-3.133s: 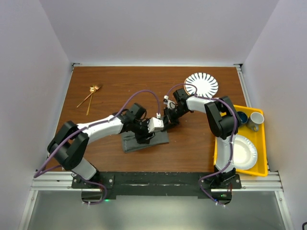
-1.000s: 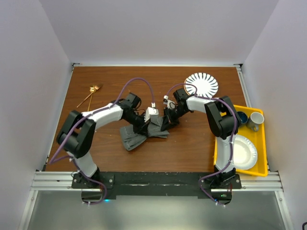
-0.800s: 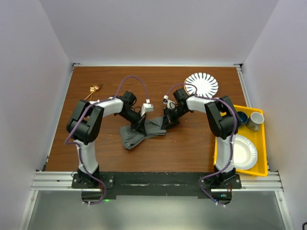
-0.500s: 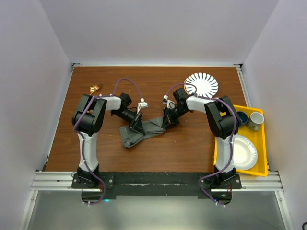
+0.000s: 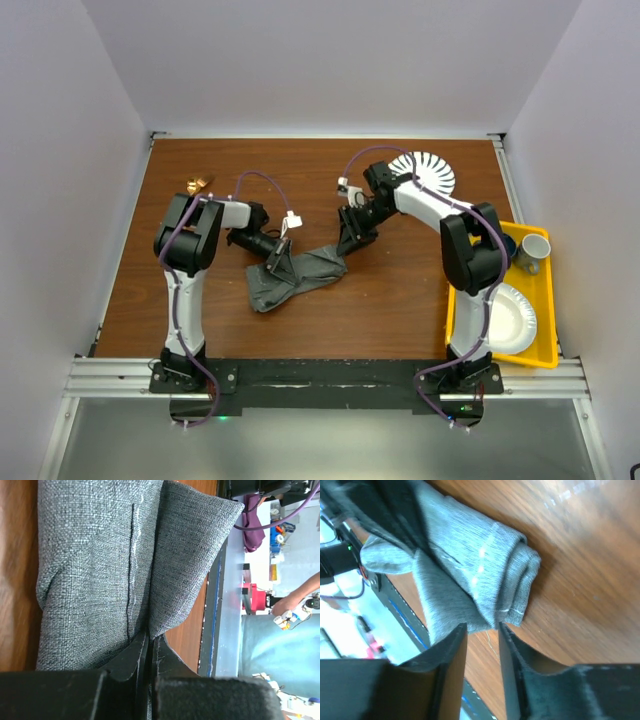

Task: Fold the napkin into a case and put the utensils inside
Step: Fold the 2/3-rectangle-folded napkin at the center of the board.

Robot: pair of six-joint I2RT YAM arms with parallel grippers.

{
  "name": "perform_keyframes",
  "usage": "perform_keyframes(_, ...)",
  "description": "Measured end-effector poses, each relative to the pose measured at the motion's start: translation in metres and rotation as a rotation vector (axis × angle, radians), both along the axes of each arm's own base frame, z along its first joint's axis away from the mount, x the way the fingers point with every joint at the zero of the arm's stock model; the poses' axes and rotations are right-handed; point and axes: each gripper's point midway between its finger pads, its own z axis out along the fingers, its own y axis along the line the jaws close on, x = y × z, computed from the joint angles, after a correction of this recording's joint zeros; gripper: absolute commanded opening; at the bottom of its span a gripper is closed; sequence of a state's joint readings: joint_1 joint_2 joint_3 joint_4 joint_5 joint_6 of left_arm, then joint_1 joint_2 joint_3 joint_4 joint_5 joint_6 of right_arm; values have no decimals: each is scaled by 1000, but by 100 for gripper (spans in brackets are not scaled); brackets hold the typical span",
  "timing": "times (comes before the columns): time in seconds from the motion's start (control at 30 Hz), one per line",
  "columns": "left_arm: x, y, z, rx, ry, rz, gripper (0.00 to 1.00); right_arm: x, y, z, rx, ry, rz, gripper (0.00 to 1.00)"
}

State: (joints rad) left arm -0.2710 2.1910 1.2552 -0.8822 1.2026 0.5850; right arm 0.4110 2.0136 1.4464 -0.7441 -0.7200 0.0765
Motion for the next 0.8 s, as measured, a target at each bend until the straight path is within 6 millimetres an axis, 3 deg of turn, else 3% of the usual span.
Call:
perform_keyframes(0.03,-1,0,0,0,7,0,0,3,0,7,9,-29,22,52)
perform_keyframes(0.1,-1,1,0,4,18,2,0,10,1,18,27,-89,60,55)
perform_keyframes(0.17,-2,1,0,5,25,2,0,17,1,28,44,-161,98,51)
perform_keyframes(0.23,-1,1,-1,6,30,3,0,23,2,35,55,-213,126,37)
perform_keyframes(0.3,-1,2,-1,6,33,4,0,30,5,40,64,-248,143,35)
perform_keyframes(0.43,-1,2,-1,7,39,7,0,36,11,41,79,-280,173,60)
perform_keyframes(0.5,-2,3,-1,6,46,11,0,31,14,39,99,-283,207,78)
perform_keyframes(0.6,-2,4,-1,3,67,18,0,24,15,35,120,-293,265,96)
perform_keyframes(0.8,-2,5,-2,0,93,29,0,2,8,17,161,-378,443,98)
